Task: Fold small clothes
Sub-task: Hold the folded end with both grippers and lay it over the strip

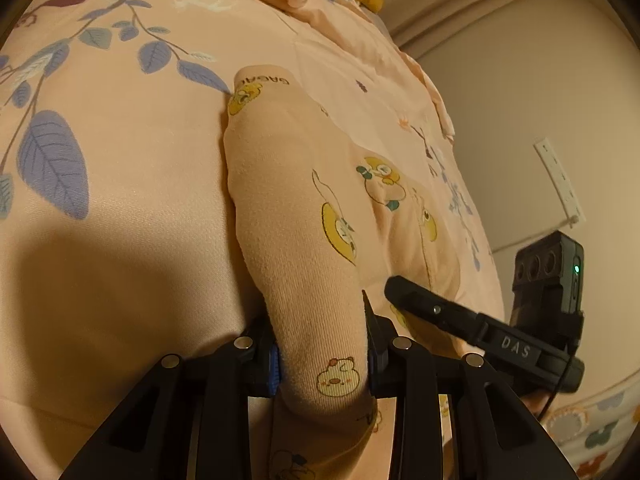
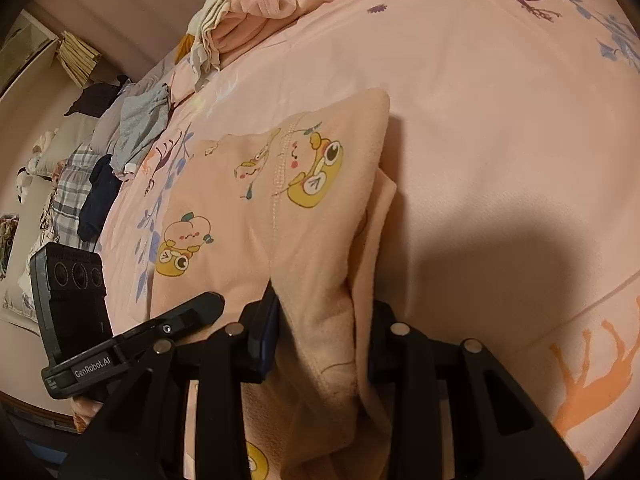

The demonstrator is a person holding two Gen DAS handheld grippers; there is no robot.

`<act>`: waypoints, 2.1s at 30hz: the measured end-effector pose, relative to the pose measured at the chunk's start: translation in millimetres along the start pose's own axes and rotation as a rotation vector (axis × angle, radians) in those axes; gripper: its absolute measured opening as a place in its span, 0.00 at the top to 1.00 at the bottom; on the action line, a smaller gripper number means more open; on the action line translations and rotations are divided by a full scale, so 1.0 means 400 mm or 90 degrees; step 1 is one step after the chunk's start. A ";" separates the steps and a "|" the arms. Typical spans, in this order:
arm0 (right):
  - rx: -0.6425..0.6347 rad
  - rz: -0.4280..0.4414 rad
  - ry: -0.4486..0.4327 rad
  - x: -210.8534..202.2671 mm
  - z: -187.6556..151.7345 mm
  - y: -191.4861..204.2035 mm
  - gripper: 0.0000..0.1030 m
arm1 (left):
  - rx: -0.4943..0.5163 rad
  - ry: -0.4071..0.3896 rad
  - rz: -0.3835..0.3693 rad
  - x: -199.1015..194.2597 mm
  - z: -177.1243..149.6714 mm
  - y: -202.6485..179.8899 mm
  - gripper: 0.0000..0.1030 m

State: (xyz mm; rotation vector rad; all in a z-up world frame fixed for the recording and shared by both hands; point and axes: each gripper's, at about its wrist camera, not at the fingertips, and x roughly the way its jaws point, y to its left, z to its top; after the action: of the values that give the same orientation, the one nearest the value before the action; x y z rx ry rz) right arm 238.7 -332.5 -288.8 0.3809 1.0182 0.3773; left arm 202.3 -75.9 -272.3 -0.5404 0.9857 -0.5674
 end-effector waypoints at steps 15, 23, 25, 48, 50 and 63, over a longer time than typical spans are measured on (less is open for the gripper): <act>0.019 -0.010 -0.023 -0.026 -0.023 0.014 0.71 | 0.028 -0.037 0.030 -0.005 -0.006 -0.043 0.71; 0.014 0.028 -0.072 -0.120 -0.035 0.055 0.73 | 0.061 -0.075 -0.004 -0.086 0.000 -0.127 0.73; 0.013 0.061 -0.094 -0.166 -0.035 0.063 0.73 | 0.065 -0.083 -0.038 -0.130 0.002 -0.149 0.73; -0.084 0.175 -0.129 -0.255 -0.036 0.284 0.73 | 0.119 -0.180 0.047 -0.391 -0.009 -0.186 0.73; -0.096 0.175 -0.127 -0.249 -0.041 0.303 0.73 | 0.122 -0.187 0.059 -0.410 -0.019 -0.177 0.73; -0.158 0.198 -0.112 -0.190 -0.025 0.429 0.73 | 0.131 -0.242 0.104 -0.501 -0.024 -0.110 0.73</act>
State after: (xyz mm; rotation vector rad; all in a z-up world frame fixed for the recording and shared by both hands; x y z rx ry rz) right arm 172.3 -217.5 -155.7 0.3419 0.7303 0.7303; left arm 98.3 23.2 -125.4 -0.3620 0.5960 -0.3942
